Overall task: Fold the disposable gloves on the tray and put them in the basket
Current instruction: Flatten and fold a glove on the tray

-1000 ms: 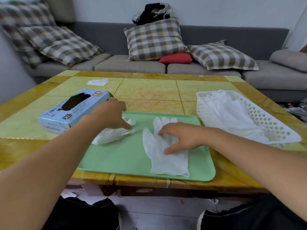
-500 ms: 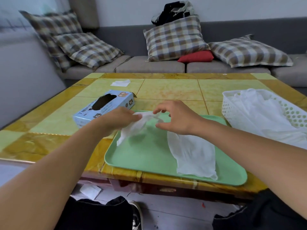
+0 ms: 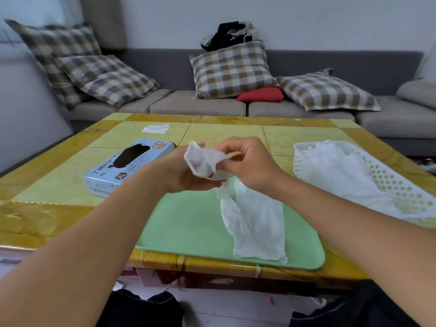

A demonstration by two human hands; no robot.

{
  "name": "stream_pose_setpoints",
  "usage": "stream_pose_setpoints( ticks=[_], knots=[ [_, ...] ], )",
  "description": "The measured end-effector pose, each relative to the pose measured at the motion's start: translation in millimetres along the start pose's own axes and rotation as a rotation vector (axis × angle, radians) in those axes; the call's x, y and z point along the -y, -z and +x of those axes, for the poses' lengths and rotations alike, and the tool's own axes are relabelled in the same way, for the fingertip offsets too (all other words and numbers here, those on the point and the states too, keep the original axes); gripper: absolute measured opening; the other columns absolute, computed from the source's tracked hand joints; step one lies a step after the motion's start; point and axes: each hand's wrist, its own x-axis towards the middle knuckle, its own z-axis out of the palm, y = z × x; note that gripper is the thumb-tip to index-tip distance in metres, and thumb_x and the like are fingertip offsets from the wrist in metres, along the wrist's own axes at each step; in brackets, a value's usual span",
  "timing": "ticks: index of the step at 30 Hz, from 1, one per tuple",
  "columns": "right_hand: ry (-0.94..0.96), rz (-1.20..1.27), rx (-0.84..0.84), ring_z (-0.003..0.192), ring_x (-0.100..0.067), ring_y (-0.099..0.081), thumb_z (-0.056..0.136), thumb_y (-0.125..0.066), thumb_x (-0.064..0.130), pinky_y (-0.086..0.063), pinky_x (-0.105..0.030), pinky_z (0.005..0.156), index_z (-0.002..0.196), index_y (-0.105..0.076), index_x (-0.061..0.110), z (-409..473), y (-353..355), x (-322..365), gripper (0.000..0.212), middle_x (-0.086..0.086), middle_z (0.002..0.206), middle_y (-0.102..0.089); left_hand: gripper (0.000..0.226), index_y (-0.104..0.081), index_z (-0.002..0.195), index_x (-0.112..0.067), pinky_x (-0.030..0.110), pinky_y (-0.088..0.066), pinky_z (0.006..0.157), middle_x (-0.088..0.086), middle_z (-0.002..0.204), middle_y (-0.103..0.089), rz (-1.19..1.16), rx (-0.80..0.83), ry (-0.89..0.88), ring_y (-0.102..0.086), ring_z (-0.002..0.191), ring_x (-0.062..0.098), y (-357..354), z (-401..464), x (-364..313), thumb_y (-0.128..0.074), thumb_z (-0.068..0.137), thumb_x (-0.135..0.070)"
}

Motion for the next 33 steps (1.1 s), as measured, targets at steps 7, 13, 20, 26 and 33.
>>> stream_pose_setpoints(
  ticks=[7, 13, 20, 26, 33],
  knots=[
    [-0.522, 0.542, -0.297, 0.077, -0.019, -0.066, 0.087, -0.077, 0.024, -0.053, -0.025, 0.058, 0.106, -0.075, 0.010, -0.7, 32.6, 0.1, 0.023, -0.004, 0.091, -0.073, 0.075, -0.070, 0.110, -0.019, 0.040, -0.052, 0.096, -0.003, 0.110, -0.070, 0.088, -0.039, -0.405, -0.066, 0.109, 0.018, -26.5, 11.5, -17.5, -0.055, 0.072, -0.082],
    [-0.338, 0.367, -0.231, 0.088, -0.018, -0.070, 0.086, -0.075, 0.005, -0.057, -0.035, 0.079, 0.108, -0.076, 0.010, -6.1, 42.6, 2.9, 0.023, -0.010, 0.103, -0.076, 0.029, -0.071, 0.109, -0.012, 0.040, -0.060, 0.086, 0.007, 0.109, -0.075, -0.061, 0.013, -0.570, -0.073, 0.097, 0.024, -70.2, 17.8, -11.4, -0.079, 0.085, -0.025],
    [-0.498, 0.620, -0.239, 0.094, -0.020, -0.064, 0.093, -0.066, 0.028, -0.049, -0.035, 0.086, 0.098, -0.068, 0.015, -10.1, 66.3, 10.1, 0.014, 0.001, 0.097, -0.071, 0.027, -0.070, 0.112, -0.011, 0.038, -0.057, 0.080, 0.008, 0.097, -0.075, -0.265, 0.031, -0.442, -0.069, 0.084, 0.021, -76.3, 18.9, -23.5, -0.047, 0.106, -0.025],
    [-0.466, 0.501, -0.130, 0.094, -0.014, -0.068, 0.093, -0.070, 0.027, -0.052, -0.034, 0.093, 0.108, -0.071, 0.019, -14.8, 76.2, 6.9, 0.016, 0.003, 0.100, -0.074, 0.041, -0.068, 0.127, -0.017, 0.042, -0.050, 0.102, 0.009, 0.125, -0.071, -0.325, 0.330, -0.328, -0.065, 0.115, 0.026, -70.1, 19.6, -23.2, -0.033, 0.107, -0.025],
    [-0.378, 0.365, -0.326, 0.079, -0.021, -0.067, 0.095, -0.070, 0.025, -0.056, -0.035, 0.071, 0.094, -0.071, 0.006, -12.4, 76.7, 18.8, 0.019, -0.008, 0.088, -0.072, 0.037, -0.072, 0.117, -0.013, 0.038, -0.059, 0.078, 0.007, 0.110, -0.075, -0.066, 0.217, -0.458, -0.072, 0.095, 0.025, -64.8, 16.7, -26.1, -0.061, 0.094, -0.040]
  ],
)
